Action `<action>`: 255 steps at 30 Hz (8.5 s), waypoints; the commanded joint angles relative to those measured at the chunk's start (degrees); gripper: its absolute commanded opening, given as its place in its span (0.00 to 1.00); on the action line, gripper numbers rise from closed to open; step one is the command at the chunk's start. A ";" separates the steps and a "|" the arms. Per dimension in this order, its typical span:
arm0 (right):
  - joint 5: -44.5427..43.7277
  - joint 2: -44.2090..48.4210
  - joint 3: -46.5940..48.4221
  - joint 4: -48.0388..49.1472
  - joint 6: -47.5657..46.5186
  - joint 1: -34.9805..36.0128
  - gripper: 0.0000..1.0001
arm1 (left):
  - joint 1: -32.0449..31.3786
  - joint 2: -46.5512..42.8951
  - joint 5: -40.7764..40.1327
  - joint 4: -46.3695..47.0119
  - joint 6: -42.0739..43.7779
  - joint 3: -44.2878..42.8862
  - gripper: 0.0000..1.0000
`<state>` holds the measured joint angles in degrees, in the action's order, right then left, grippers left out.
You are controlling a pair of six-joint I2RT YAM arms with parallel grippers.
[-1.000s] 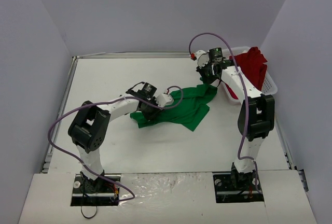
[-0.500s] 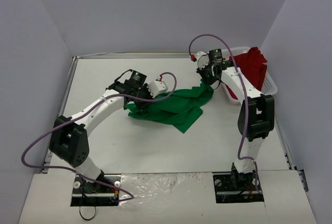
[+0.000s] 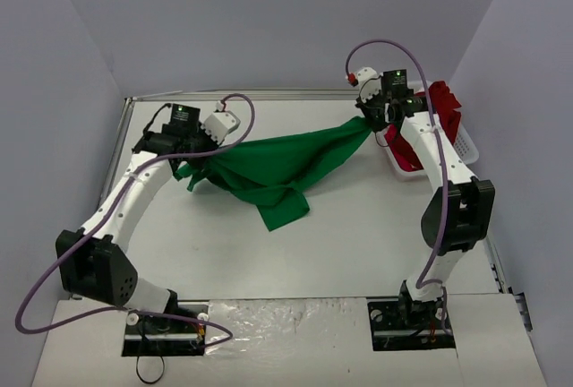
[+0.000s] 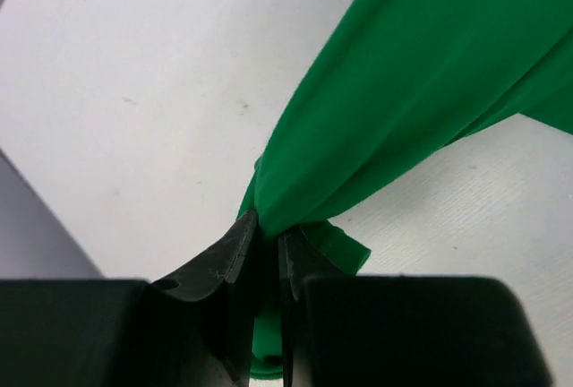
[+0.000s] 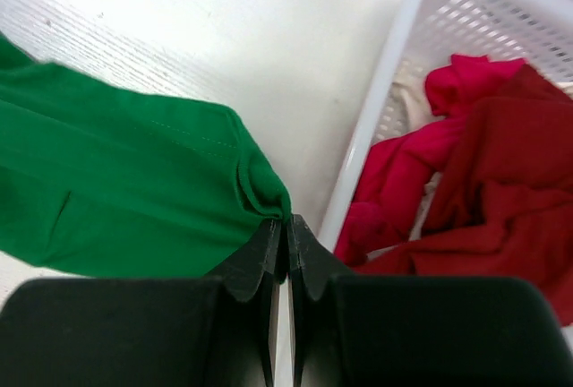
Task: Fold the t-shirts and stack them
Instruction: Flatten out the tshirt
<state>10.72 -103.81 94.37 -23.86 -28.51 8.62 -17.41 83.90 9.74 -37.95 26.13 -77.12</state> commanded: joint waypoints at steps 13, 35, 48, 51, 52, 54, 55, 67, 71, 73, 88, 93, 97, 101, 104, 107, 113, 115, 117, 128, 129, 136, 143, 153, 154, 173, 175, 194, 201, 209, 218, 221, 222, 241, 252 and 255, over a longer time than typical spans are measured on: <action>-0.70 10.11 5.30 -0.84 1.18 -0.89 0.00 | 2.20 -16.83 -8.22 -2.66 2.00 0.92 0.02; 2.72 27.60 -0.37 -1.28 3.73 -2.12 0.00 | 0.01 -23.16 4.39 -11.67 7.15 1.42 0.31; 7.12 30.78 -19.31 1.01 6.19 -2.12 0.00 | -11.68 -22.73 4.33 -15.06 11.05 15.42 0.97; 7.56 29.20 -19.13 1.27 6.45 -2.12 0.00 | -11.60 -21.85 1.43 -8.12 9.91 16.39 0.97; 7.65 28.76 -19.13 1.27 6.45 -2.12 0.00 | -11.51 -21.33 1.34 -5.40 9.64 16.56 0.97; 8.00 27.97 -19.13 1.36 6.54 -2.12 0.00 | -11.51 -18.87 1.42 -2.49 8.68 16.92 0.97; 8.26 27.79 -19.31 1.36 6.54 -2.12 0.00 | -11.42 -17.73 1.95 -0.30 7.72 16.74 0.97; 8.09 24.80 -22.65 2.32 6.01 -2.03 0.00 | -2.10 10.48 21.55 -2.30 -0.20 2.86 0.56; 8.00 23.31 -22.56 2.76 6.01 -2.03 0.00 | -1.23 16.11 21.82 -2.39 -1.69 1.28 0.54; 8.09 22.69 -22.21 2.68 6.01 -2.03 0.00 | -0.52 18.39 24.08 -3.44 -1.96 1.10 0.52; 9.93 19.96 -23.79 3.47 5.40 -1.94 0.00 | 0.27 19.20 19.18 2.18 -0.82 5.31 0.43; 9.93 19.26 -23.79 3.47 5.31 -1.94 0.00 | 0.27 20.34 18.57 2.62 -0.55 4.79 0.43; 10.02 18.56 -24.23 3.64 5.31 -1.94 0.00 | 0.27 22.71 18.12 2.89 -0.20 4.61 0.41; 9.85 17.94 -24.84 3.91 5.13 -1.94 0.00 | 0.36 22.27 16.98 4.03 -0.20 4.96 0.40; 10.11 17.41 -25.37 4.17 5.13 -1.94 0.00 | 0.45 22.54 16.98 3.51 0.24 4.88 0.40; 9.76 17.06 -25.37 4.35 4.96 -1.94 0.00 | 0.36 23.15 16.46 3.50 0.59 4.96 0.40; 9.67 16.27 -25.99 4.70 4.87 -1.85 0.00 | 0.36 23.68 15.58 4.47 0.59 6.02 0.40; 9.41 15.92 -26.25 4.70 4.69 -1.85 0.00 | 0.36 23.94 15.75 4.21 0.76 6.19 0.34; 9.41 15.83 -26.43 4.87 4.69 -1.77 0.00 | 0.27 24.29 16.36 3.68 1.20 6.37 0.03; 8.18 16.01 -26.34 4.87 4.61 -1.85 0.00 | 0.27 17.81 16.54 -0.19 1.73 7.60 0.02; 8.09 16.01 -26.17 4.79 4.69 -1.85 0.00 | 0.27 16.83 16.28 -0.54 1.64 7.51 0.02; 6.68 17.33 -25.64 4.70 4.69 -1.94 0.00 | 0.27 6.38 13.47 -5.20 1.12 6.19 0.02; 6.77 18.38 -25.99 4.87 4.78 -2.03 0.00 | 0.27 1.18 11.10 -8.45 1.99 6.37 0.09; 5.98 17.85 -24.58 4.70 4.61 -2.29 0.00 | 0.27 -1.81 9.77 -8.54 2.26 10.15 0.03; 6.07 17.94 -24.76 4.78 4.61 -2.29 0.00 | 0.27 -2.24 9.60 -8.28 2.08 10.58 0.02; 7.03 15.83 -26.43 4.87 4.08 -3.09 0.00 | 1.68 11.37 12.06 4.38 -1.43 11.56 0.50; 6.95 15.40 -26.43 4.87 3.90 -3.09 0.00 | 1.76 12.86 11.71 4.90 -1.26 10.77 0.46; 6.77 12.84 -26.87 4.78 3.29 -3.17 0.00 | 2.73 17.26 8.55 8.95 -0.64 9.88 0.36; 6.16 12.58 -27.04 4.78 3.11 -3.17 0.00 | 2.73 17.62 10.65 6.84 0.59 10.06 0.03; 5.54 15.04 -25.47 4.17 3.55 -3.44 0.00 | 2.82 9.01 7.32 1.84 0.68 10.24 0.02; 2.46 22.50 -14.15 0.22 3.46 -6.42 0.00 | 4.58 -10.67 1.35 -1.87 -4.33 1.81 0.02; 5.08 25.75 -10.97 -2.86 4.69 -6.51 0.00 | 4.58 -16.56 -0.51 -2.91 -5.47 -1.09 0.02; 5.62 26.89 -10.87 -3.73 4.87 -6.43 0.00 | 4.58 -18.40 -0.51 -3.87 -5.56 -1.88 0.02; 5.45 44.13 -9.47 -11.39 5.75 -6.51 0.00 | 4.58 -33.09 -2.09 -11.00 -5.12 2.50 0.05; 9.05 49.05 -11.13 -13.67 6.01 -6.51 0.00 | 4.58 -37.06 -0.87 -9.95 -7.32 3.37 0.03; 9.31 48.97 -13.93 -13.67 5.75 -6.51 0.00 | 4.58 -35.91 3.26 -7.24 -7.32 8.72 0.34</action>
<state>18.52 -54.52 82.78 -37.93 -22.94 2.28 -13.10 45.89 9.78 -47.94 20.23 -72.69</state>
